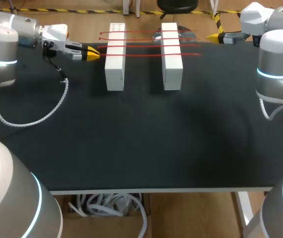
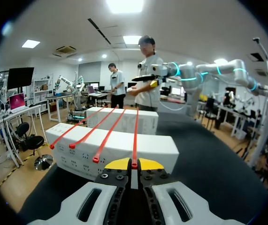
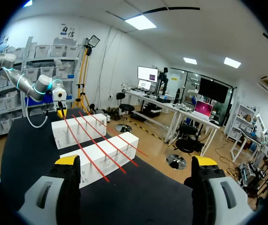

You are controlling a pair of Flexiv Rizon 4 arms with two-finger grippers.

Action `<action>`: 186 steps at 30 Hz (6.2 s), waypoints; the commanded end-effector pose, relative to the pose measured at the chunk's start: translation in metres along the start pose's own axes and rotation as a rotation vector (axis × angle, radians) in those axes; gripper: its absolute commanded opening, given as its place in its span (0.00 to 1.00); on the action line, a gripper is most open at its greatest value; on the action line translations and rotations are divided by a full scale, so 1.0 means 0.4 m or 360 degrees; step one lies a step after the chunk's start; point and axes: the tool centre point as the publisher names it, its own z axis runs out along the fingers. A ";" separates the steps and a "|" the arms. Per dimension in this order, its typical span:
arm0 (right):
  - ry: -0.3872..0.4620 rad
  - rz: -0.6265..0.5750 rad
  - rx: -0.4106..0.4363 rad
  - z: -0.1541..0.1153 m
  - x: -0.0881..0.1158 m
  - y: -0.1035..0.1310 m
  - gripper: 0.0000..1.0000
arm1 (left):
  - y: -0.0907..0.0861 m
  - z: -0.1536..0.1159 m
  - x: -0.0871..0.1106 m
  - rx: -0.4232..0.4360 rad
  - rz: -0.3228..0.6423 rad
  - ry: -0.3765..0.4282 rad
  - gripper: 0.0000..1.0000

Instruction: Grab the tape and strap the tape.

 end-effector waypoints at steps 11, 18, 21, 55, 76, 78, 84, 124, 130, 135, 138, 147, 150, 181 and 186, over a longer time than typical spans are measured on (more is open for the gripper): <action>-0.0001 0.0000 -0.0001 0.001 0.000 -0.001 1.00 | -0.024 -0.002 0.012 0.0049 0.0067 0.0044 0.00; -0.0001 0.0000 -0.0001 0.001 0.000 -0.001 1.00 | -0.101 -0.016 0.034 0.0062 0.0170 0.0017 0.00; -0.0001 0.0000 -0.0001 0.001 0.000 -0.001 1.00 | -0.139 -0.021 0.042 0.0074 0.0188 -0.0006 0.00; -0.0001 0.0000 -0.0001 0.001 0.000 -0.001 1.00 | -0.505 0.007 0.067 0.0478 -0.0014 -0.0012 0.00; -0.0001 0.0000 -0.0001 0.001 0.000 -0.001 1.00 | -0.599 -0.001 0.062 0.0758 -0.0044 -0.0057 0.00; -0.0001 0.0000 -0.0001 0.001 0.000 -0.001 1.00 | -0.606 -0.002 0.060 0.0796 -0.0058 -0.0067 0.00; -0.0001 0.0000 -0.0001 0.001 0.000 -0.001 1.00 | -0.621 -0.002 0.063 0.0835 -0.0021 -0.0045 0.00; -0.0001 0.0000 -0.0001 0.001 0.000 -0.001 1.00 | -0.623 -0.009 0.067 0.0813 0.0052 -0.0078 0.00; -0.0069 -0.0055 0.0039 0.001 0.000 0.000 1.00 | -0.623 -0.009 0.067 0.0813 0.0052 -0.0078 0.00; -0.0401 -0.0145 0.0136 -0.027 -0.015 0.005 1.00 | -0.623 -0.009 0.067 0.0813 0.0052 -0.0078 0.00; -0.0575 -0.0192 0.0195 -0.039 -0.020 0.000 1.00 | -0.623 -0.009 0.067 0.0813 0.0052 -0.0078 0.00; -0.1216 -0.0257 0.0126 -0.058 -0.036 0.015 1.00 | -0.623 -0.009 0.067 0.0813 0.0052 -0.0078 0.00; -0.1275 -0.0408 -0.0045 -0.062 -0.035 0.043 1.00 | -0.623 -0.009 0.067 0.0813 0.0052 -0.0078 0.00; -0.0615 0.0919 -0.0234 -0.124 0.023 0.197 1.00 | -0.623 -0.009 0.067 0.0813 0.0052 -0.0078 0.00; -0.0557 0.1004 -0.0266 -0.125 0.035 0.208 1.00 | -0.623 -0.009 0.067 0.0813 0.0052 -0.0078 0.00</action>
